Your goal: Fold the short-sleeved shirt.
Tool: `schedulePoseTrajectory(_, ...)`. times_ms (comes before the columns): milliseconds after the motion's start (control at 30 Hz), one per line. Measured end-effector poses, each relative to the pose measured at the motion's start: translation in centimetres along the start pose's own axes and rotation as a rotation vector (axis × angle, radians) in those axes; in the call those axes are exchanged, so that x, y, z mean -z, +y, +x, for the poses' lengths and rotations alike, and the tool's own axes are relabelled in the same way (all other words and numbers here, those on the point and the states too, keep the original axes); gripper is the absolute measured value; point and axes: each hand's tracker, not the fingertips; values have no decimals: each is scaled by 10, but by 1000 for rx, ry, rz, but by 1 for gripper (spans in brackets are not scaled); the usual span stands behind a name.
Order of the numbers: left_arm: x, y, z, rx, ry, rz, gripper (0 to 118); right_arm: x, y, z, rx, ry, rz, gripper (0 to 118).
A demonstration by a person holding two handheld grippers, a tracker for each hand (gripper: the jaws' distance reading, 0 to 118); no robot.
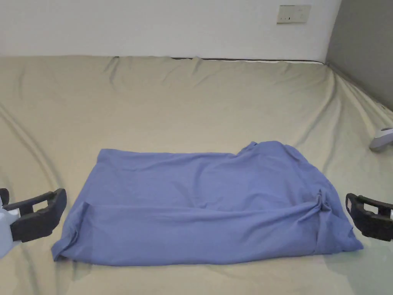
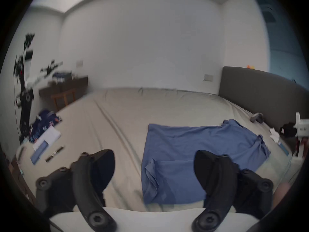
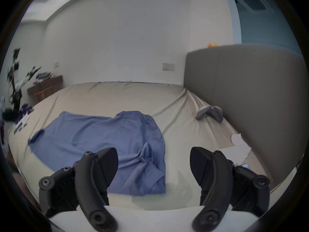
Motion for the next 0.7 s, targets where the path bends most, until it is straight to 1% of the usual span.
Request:
schedulePoseTrajectory(33,-11,-5,4,10,-10,-13,81,-10,-7,-6,-15,4,12,85)
schedulePoseTrajectory(67,-17,-9,7,3,-13,-22,62,-17,-12,-11,-25,0,35,73)
schedulePoseTrajectory(100,-22,-16,10,6,-15,-24,37,-19,-19,-13,-50,-7,68,49)
schedulePoseTrajectory(133,-26,-22,14,16,-7,-44,0,-23,-26,-18,-28,-7,54,11)
schedulePoseTrajectory(167,-29,-29,17,17,17,-53,0,-27,-31,-22,11,-10,36,3)
schedulePoseTrajectory(200,-25,-38,12,20,2,-68,0,-31,-33,-25,-12,6,60,3)
schedulePoseTrajectory(233,-25,-46,13,27,-40,-94,0,-33,-38,-27,28,50,43,3)
schedulePoseTrajectory(267,-22,-51,14,27,-44,-129,0,-33,-39,-30,6,51,49,3)
schedulePoseTrajectory(333,-17,-60,11,-22,-52,-176,0,-31,-45,-35,-5,57,31,3)
schedulePoseTrajectory(400,-10,-65,9,-44,-48,-200,0,-32,-47,-37,-7,62,22,1)
schedulePoseTrajectory(467,-2,-66,9,-26,-38,-202,0,-30,-49,-37,20,83,-11,1)
schedulePoseTrajectory(567,21,-61,2,-36,-31,-212,0,-29,-50,-35,18,71,-3,0)
schedulePoseTrajectory(600,33,-56,2,-46,-22,-235,11,-30,-50,-35,18,68,-3,0)
schedulePoseTrajectory(667,57,-52,-2,-77,-8,-286,82,-29,-50,-33,23,65,-6,0)
schedulePoseTrajectory(700,71,-50,-4,-105,-38,-335,105,-28,-50,-32,30,64,-10,0)
